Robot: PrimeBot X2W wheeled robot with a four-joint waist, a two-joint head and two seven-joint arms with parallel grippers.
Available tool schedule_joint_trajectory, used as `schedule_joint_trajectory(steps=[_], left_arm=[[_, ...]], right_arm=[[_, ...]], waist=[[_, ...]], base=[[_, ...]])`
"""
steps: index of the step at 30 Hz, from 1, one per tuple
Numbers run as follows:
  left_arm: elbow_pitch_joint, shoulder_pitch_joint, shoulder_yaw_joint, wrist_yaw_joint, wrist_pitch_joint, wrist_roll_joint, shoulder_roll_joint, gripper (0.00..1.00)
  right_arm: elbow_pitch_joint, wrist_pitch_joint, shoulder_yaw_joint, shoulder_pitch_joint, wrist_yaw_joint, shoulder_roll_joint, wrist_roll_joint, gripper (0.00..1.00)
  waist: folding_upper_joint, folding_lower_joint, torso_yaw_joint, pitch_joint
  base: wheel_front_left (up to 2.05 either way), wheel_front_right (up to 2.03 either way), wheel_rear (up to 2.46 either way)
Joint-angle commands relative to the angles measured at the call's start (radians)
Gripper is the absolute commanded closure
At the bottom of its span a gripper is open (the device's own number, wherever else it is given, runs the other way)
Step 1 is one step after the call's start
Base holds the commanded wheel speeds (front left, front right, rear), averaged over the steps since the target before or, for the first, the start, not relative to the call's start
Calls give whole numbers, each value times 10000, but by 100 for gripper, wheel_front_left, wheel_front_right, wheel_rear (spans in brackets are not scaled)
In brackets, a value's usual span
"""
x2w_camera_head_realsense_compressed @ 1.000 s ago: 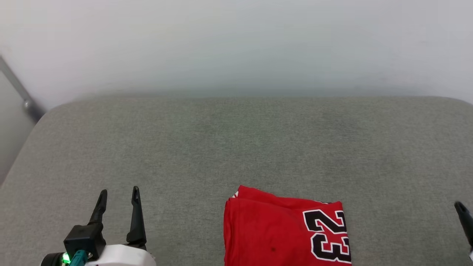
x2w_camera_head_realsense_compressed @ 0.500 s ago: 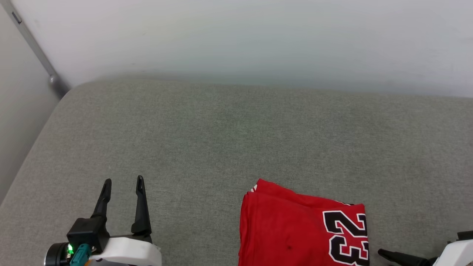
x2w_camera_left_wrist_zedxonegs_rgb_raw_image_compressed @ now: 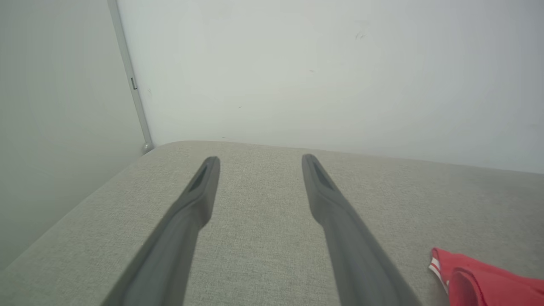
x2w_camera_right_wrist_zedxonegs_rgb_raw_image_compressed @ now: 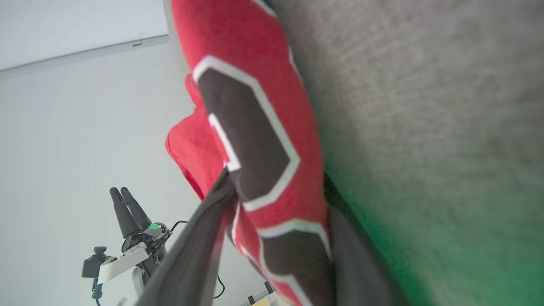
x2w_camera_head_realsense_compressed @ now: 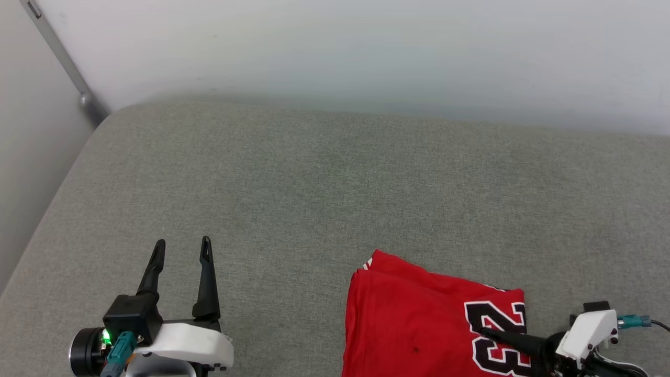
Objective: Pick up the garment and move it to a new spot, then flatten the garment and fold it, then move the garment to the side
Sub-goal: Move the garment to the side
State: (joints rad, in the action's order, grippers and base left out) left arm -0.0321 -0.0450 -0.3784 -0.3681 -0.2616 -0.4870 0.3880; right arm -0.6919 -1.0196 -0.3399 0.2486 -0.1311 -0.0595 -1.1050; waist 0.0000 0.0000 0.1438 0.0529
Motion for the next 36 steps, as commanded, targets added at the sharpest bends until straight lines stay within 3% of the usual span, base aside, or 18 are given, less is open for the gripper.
schedule_joint_trajectory(steps=[1, 11, 18, 22, 27, 36], left_arm=[[21, -5, 49, 18, -44, 49, -26, 0], [117, 269, 28, 133, -35, 87, 192, 0], [-100, 267, 223, 108, -35, 58, 293, 0], [-362, -226, 317, 62, -2, 236, 404, 0], [-777, -1329, 312, 122, 306, 602, 715, 0], [-1658, -4009, -322, 552, 1512, 1735, 1161, 0]], right_arm=[[-85, 123, 159, -58, 8, 157, 116, 100], [1291, 1419, 1547, 15, 6, -382, 2213, 100], [2325, 1591, 3364, 764, 6, -1330, 4401, 100], [2580, 1552, 4003, 1695, 6, -1769, 5067, 100], [2414, 1983, 4042, 2906, 8, -2540, 5526, 100], [1014, 3768, 2956, 5217, 8, -3765, 6634, 100]], waist=[[0, 0, -48, -85], [0, 0, -812, -536], [0, 0, -2491, -180], [0, 0, -3743, 619], [0, 0, -4839, 2180], [0, 0, -5411, 4933]], base=[[0, 0, 0], [0, 0, 0], [0, 0, 0], [0, 0, 0], [0, 0, 0], [0, 0, 0]])
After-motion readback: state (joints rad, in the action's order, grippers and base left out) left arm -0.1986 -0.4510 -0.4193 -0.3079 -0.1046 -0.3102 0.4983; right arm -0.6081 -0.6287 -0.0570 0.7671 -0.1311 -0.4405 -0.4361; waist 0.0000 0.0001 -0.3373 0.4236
